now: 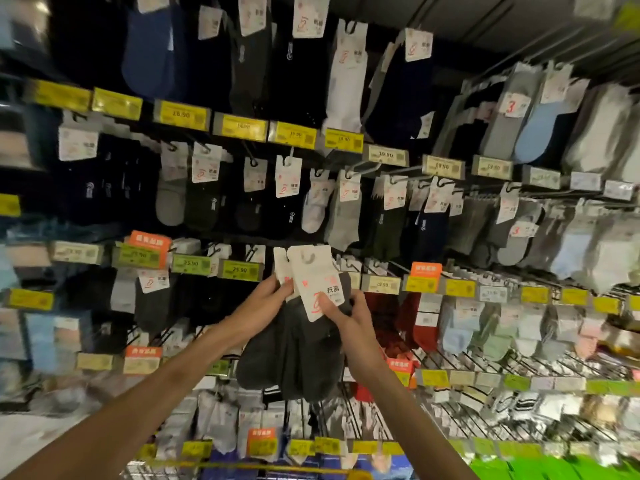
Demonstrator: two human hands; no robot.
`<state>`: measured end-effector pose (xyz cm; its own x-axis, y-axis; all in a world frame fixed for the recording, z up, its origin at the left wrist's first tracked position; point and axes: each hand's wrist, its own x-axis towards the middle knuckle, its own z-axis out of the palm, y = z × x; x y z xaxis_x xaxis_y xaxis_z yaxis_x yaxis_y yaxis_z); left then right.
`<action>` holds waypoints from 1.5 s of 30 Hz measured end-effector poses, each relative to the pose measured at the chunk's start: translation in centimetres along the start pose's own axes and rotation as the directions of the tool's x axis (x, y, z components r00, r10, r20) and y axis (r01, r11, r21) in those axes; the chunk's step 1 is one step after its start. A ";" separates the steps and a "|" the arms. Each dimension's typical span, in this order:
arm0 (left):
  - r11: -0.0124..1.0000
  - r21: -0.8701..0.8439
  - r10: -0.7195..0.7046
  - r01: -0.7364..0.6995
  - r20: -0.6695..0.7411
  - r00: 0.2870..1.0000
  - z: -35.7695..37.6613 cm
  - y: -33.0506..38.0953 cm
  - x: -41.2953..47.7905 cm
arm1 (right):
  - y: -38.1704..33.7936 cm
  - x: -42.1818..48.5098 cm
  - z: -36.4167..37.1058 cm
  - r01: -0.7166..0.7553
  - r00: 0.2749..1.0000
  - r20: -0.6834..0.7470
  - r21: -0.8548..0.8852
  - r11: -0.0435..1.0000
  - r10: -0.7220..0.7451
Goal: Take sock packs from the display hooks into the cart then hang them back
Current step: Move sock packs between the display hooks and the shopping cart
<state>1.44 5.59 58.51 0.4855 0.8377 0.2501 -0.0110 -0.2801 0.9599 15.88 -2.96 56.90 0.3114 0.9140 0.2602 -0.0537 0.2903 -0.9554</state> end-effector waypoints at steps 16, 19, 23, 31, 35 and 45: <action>0.990 -0.142 -0.017 0.004 -0.085 0.996 -4.7 2.9 4.0 | -2.5 5.4 3.6 0.019 0.976 -0.211 0.320 0.947 0.052; 0.982 -0.189 -0.035 0.016 -0.100 0.994 -6.5 2.7 4.6 | -2.4 6.4 3.3 -0.012 0.956 -0.264 0.400 0.917 0.128; 0.984 -0.180 -0.023 0.005 -0.099 0.995 -7.9 2.8 5.6 | -2.6 6.9 2.3 0.000 0.949 -0.289 0.399 0.917 0.125; 0.972 -0.227 -0.088 0.063 -0.100 0.991 -9.3 3.2 7.3 | -3.3 7.5 -0.3 -0.064 0.957 -0.233 0.408 0.911 0.172; 0.959 -0.258 -0.148 0.119 -0.099 0.984 -9.9 3.0 7.2 | -3.2 7.4 -1.0 -0.092 0.968 -0.180 0.399 0.912 0.177; 0.962 -0.229 -0.160 0.147 -0.040 0.986 -5.2 4.4 10.2 | -5.7 7.7 -4.5 -0.072 0.980 -0.149 0.338 0.939 0.129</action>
<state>1.77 15.31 65.99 0.4459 0.8896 0.0983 -0.1393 -0.0396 0.9895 22.89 1.14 63.70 0.4398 0.8912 0.1109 -0.3932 0.3021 -0.8684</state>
